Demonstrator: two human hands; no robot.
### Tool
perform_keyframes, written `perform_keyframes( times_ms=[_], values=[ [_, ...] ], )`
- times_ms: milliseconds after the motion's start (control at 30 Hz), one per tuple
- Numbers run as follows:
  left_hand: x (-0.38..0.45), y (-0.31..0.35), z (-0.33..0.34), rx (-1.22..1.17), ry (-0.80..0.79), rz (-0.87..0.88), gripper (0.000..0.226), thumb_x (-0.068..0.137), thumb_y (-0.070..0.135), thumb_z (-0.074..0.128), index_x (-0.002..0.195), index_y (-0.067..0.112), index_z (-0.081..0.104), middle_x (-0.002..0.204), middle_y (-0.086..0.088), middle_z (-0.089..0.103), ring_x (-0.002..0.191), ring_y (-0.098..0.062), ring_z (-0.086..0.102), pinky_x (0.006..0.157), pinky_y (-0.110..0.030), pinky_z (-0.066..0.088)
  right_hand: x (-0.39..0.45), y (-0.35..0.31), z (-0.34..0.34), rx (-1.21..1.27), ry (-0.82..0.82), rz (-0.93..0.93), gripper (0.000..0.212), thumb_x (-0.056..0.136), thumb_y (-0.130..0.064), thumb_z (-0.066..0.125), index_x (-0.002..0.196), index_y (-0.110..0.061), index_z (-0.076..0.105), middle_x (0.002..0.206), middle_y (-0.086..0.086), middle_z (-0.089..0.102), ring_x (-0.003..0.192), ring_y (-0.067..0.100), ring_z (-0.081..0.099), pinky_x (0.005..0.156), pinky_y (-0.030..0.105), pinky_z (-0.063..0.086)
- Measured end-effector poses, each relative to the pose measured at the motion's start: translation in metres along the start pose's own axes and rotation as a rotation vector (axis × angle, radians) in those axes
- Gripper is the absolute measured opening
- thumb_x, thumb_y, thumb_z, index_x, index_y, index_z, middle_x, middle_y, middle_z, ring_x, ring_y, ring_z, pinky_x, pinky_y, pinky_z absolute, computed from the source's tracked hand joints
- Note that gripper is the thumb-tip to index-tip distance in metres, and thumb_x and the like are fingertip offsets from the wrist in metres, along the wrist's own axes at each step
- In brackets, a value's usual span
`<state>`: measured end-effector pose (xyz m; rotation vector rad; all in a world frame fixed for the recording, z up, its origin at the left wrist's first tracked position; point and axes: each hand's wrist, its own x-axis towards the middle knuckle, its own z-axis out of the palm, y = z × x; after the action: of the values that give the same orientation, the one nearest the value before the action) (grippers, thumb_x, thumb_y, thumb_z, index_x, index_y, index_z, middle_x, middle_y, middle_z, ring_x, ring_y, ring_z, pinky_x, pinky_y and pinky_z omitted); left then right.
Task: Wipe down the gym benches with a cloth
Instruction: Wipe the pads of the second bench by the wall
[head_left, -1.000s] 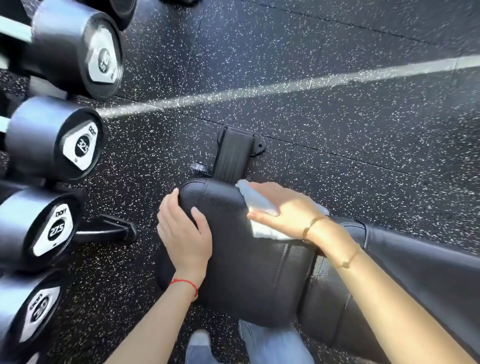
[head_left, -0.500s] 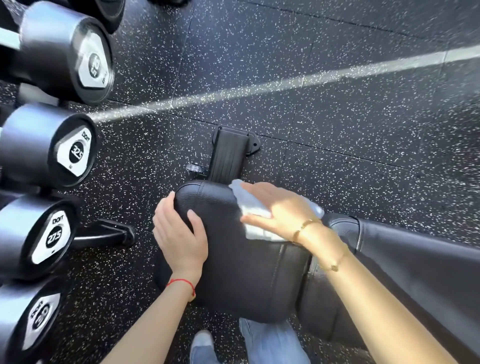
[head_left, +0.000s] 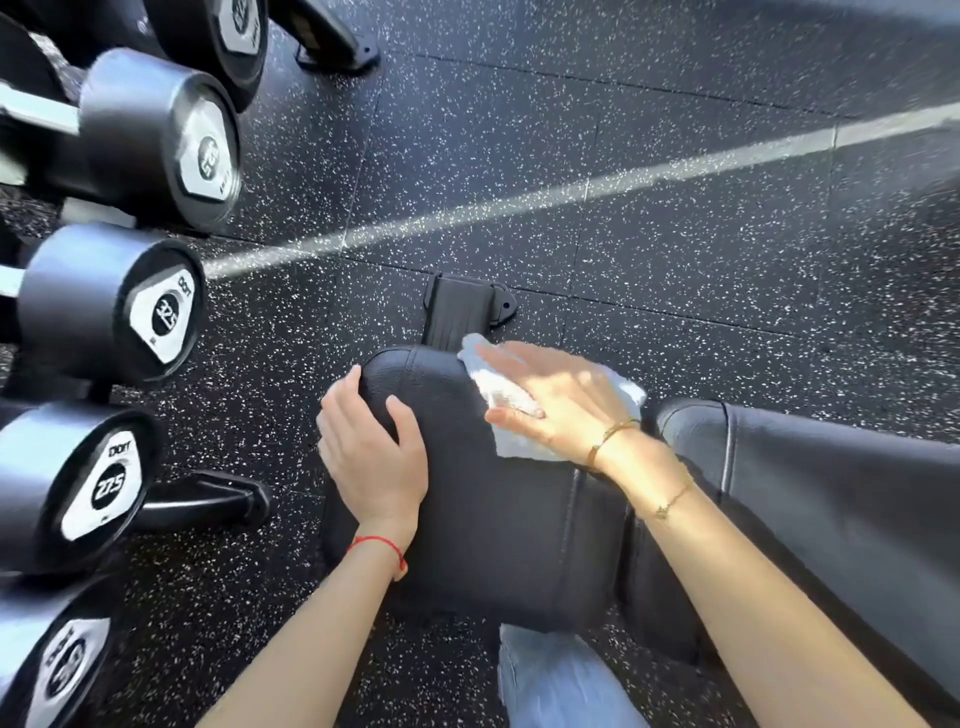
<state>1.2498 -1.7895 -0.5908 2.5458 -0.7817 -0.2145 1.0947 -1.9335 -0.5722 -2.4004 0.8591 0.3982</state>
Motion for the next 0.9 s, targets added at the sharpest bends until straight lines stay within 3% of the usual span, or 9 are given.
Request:
perform_keyframes(
  times_ms=[100, 167, 267, 433, 600, 700, 767, 900],
  values=[
    [0.000, -0.004, 0.000, -0.015, -0.002, 0.032, 0.046, 0.097, 0.030, 0.045, 0.137, 0.010, 0.046, 0.135, -0.007, 0.052, 0.121, -0.028, 0.049, 0.097, -0.044, 0.041, -0.027, -0.010, 0.022, -0.134, 0.161, 0.001, 0.070, 0.089, -0.072, 0.024, 0.154, -0.046, 0.017, 0.160, -0.005, 0.030, 0.145, 0.031, 0.030, 0.116, 0.048, 0.025],
    [0.001, -0.007, 0.002, -0.027, -0.003, 0.043, 0.046, 0.097, 0.031, 0.043, 0.137, 0.009, 0.046, 0.135, -0.008, 0.051, 0.121, -0.029, 0.049, 0.095, -0.047, 0.042, -0.054, -0.018, 0.046, -0.188, 0.275, -0.083, 0.069, 0.092, -0.067, 0.031, 0.154, -0.037, 0.026, 0.161, -0.004, 0.027, 0.148, 0.037, 0.022, 0.119, 0.054, 0.017],
    [0.001, -0.014, 0.001, -0.100, -0.003, 0.112, 0.046, 0.097, 0.028, 0.046, 0.139, 0.008, 0.045, 0.140, -0.010, 0.046, 0.127, -0.029, 0.044, 0.100, -0.048, 0.039, -0.086, -0.025, 0.079, -0.241, 0.268, -0.146, 0.068, 0.096, -0.068, 0.024, 0.156, -0.036, 0.019, 0.165, -0.004, 0.016, 0.150, 0.040, 0.010, 0.120, 0.054, 0.007],
    [0.004, -0.049, -0.008, -0.145, -0.137, 0.483, 0.049, 0.099, 0.022, 0.046, 0.144, 0.003, 0.045, 0.152, -0.014, 0.040, 0.143, -0.030, 0.031, 0.120, -0.041, 0.022, -0.046, -0.030, 0.067, -0.210, 0.406, 0.009, 0.066, 0.094, -0.067, 0.021, 0.153, -0.040, 0.028, 0.159, -0.003, 0.033, 0.147, 0.038, 0.023, 0.118, 0.049, 0.011],
    [-0.007, -0.089, -0.016, -0.126, -0.168, 0.797, 0.047, 0.099, 0.022, 0.042, 0.143, 0.005, 0.049, 0.152, -0.012, 0.043, 0.147, -0.029, 0.029, 0.123, -0.048, 0.022, -0.037, -0.051, 0.074, -0.238, 0.428, 0.082, 0.069, 0.090, -0.069, 0.007, 0.154, -0.045, 0.012, 0.165, -0.007, 0.014, 0.151, 0.036, 0.005, 0.122, 0.050, 0.002],
    [-0.012, -0.102, -0.017, -0.211, -0.201, 0.836, 0.045, 0.099, 0.017, 0.042, 0.142, 0.006, 0.051, 0.152, -0.009, 0.045, 0.147, -0.024, 0.030, 0.124, -0.034, 0.018, -0.071, -0.065, 0.106, -0.337, 0.461, 0.011, 0.074, 0.085, -0.070, -0.001, 0.154, -0.045, 0.009, 0.165, -0.009, 0.010, 0.152, 0.033, 0.002, 0.122, 0.050, 0.000],
    [-0.013, -0.108, -0.019, -0.266, -0.200, 0.834, 0.043, 0.100, 0.015, 0.042, 0.140, 0.006, 0.053, 0.150, -0.008, 0.047, 0.146, -0.022, 0.032, 0.123, -0.028, 0.018, -0.091, -0.072, 0.127, -0.377, 0.530, -0.031, 0.072, 0.090, -0.071, 0.002, 0.155, -0.042, 0.017, 0.164, -0.005, 0.018, 0.151, 0.036, 0.008, 0.121, 0.052, 0.005],
    [-0.020, -0.124, -0.023, -0.321, -0.153, 0.870, 0.039, 0.100, 0.014, 0.044, 0.134, 0.006, 0.059, 0.144, -0.008, 0.054, 0.142, -0.022, 0.039, 0.122, -0.035, 0.025, -0.119, -0.075, 0.161, -0.508, 0.714, -0.077, 0.067, 0.096, -0.069, 0.026, 0.152, -0.032, 0.036, 0.156, 0.002, 0.039, 0.142, 0.041, 0.032, 0.115, 0.056, 0.026]
  ],
)
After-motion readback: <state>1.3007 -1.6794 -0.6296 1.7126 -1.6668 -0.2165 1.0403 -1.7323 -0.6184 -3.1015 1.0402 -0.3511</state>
